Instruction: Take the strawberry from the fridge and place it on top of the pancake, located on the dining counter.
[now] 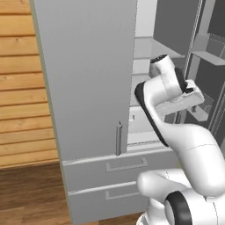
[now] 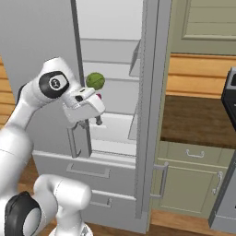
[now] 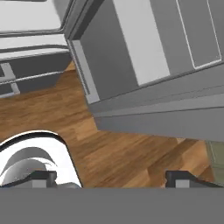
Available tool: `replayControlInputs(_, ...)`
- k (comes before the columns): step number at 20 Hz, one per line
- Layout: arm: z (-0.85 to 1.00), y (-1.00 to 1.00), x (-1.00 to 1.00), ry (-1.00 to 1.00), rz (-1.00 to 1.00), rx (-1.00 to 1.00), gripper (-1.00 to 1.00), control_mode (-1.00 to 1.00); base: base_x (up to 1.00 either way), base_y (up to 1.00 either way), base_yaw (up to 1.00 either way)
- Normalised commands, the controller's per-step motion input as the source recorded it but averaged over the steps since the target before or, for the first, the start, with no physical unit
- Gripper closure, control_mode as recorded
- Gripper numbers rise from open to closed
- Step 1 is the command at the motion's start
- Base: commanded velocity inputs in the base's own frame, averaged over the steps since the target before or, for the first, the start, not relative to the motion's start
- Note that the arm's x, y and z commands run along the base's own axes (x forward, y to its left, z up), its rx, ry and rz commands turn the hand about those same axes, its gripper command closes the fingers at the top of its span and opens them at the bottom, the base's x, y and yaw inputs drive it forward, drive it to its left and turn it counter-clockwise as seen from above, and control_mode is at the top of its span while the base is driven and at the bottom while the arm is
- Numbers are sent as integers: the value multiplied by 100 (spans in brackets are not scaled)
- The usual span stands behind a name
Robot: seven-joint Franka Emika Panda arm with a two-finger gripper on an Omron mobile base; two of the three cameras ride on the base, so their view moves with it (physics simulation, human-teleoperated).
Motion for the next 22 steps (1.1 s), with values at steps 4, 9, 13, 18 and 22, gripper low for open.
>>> replayControlInputs(4,-58,100,0,-23,-16,72,-100,-100,0,0,0)
replayControlInputs(9,-20,74,1,-33,-7,40,-100,-100,0,0,0)
replayControlInputs(13,0,8,-7,-14,0,5,-100,-100,0,0,0)
replayControlInputs(18,-9,0,35,-9,2,-1,-100,-100,0,0,0)
replayControlInputs(22,-26,16,68,-12,34,-10,-100,-100,0,0,0)
